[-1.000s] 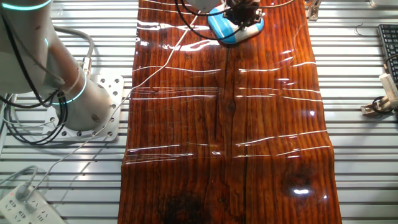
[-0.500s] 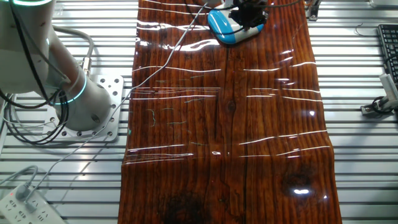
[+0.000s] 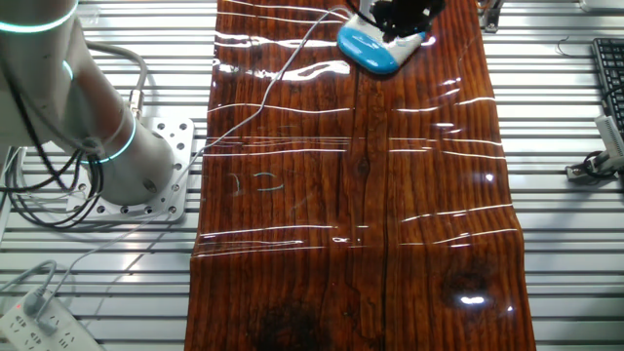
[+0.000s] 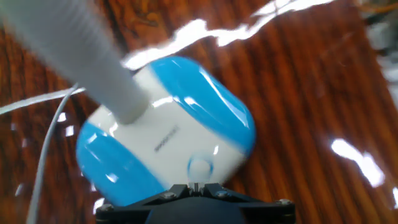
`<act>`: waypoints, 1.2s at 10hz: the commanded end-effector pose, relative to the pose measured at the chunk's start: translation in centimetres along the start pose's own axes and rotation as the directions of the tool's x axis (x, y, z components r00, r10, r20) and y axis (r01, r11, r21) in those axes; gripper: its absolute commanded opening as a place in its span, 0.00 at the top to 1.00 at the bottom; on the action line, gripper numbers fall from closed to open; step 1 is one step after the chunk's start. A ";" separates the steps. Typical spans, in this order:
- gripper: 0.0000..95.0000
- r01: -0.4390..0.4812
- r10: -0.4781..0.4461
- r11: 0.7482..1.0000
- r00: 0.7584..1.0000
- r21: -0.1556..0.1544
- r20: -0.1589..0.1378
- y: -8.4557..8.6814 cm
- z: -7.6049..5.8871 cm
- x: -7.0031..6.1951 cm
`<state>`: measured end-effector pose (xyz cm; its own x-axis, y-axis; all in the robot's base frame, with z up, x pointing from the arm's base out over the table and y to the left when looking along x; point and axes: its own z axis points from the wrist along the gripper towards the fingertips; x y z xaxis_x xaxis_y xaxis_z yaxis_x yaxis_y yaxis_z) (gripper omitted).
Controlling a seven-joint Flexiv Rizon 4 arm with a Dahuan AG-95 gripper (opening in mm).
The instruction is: Turn on the desk lamp by pressing the button
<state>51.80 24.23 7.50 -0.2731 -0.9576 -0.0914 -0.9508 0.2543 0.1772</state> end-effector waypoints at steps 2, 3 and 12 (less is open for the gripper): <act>1.00 -0.034 0.032 0.997 0.999 0.068 0.026 -0.6 1.1 0.4; 1.00 -0.040 0.038 0.997 0.999 0.070 0.025 -0.8 1.7 0.5; 1.00 -0.041 0.048 0.995 0.997 0.094 -0.065 -0.5 1.9 0.7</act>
<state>51.90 23.81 5.61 -0.2918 -0.9564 -0.0135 -0.9526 0.2893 0.0944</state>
